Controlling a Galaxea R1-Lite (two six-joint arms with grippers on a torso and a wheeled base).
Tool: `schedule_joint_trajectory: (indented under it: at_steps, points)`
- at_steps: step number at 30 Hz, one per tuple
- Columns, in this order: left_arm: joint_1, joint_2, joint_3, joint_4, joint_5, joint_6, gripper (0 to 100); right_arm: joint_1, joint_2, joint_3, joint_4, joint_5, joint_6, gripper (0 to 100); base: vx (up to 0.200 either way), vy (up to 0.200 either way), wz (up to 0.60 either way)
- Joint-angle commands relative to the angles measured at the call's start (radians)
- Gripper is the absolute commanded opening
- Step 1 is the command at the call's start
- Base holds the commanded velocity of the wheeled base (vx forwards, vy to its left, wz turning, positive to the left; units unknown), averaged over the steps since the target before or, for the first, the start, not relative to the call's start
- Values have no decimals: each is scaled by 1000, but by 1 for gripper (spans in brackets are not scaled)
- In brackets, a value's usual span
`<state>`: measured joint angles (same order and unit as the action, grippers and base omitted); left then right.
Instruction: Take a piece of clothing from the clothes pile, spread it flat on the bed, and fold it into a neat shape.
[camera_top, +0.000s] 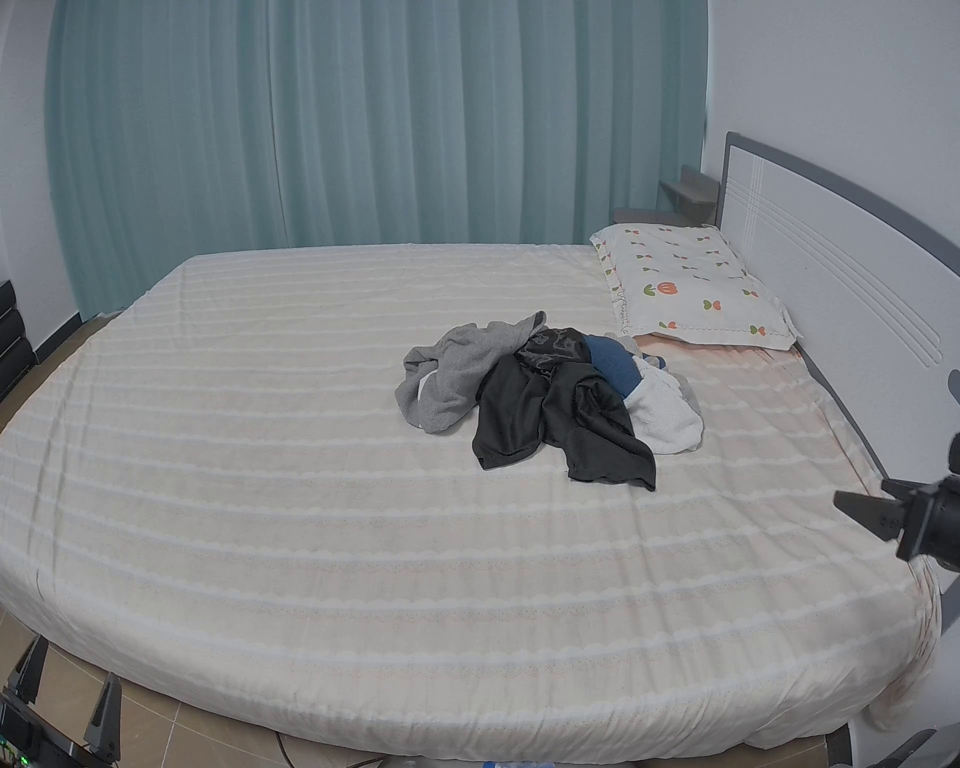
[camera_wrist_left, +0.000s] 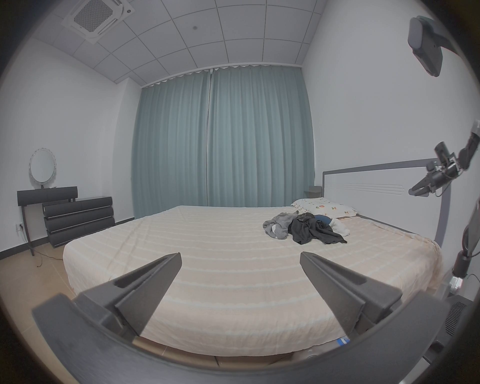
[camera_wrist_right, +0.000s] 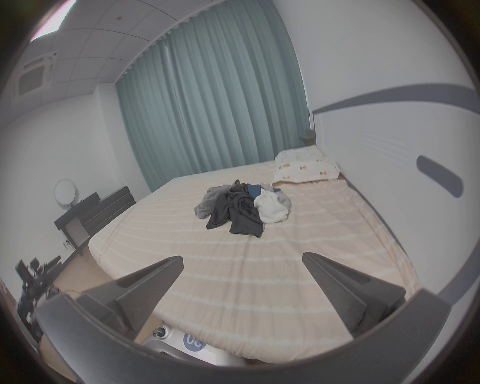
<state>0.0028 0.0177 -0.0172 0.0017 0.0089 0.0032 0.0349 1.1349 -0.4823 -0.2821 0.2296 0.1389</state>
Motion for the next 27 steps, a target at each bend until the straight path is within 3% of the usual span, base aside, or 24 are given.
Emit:
schedule_joint_trajectory:
  at_steps: [1,6,13,27]
  points:
    - [0,-16,14,0,0,0,100,85,991,-492,-299,-90,202,100,0,0,0]
    - [0,-16,14,0,0,0,100,100,1152,-673,-284,-131,231,100,0,0,0]
    - [0,-16,14,0,0,0,100,155,1341,-950,-169,-159,334,100,0,0,0]
    - [0,-16,14,0,0,0,100,198,1477,-1151,-66,-197,406,100,0,0,0]
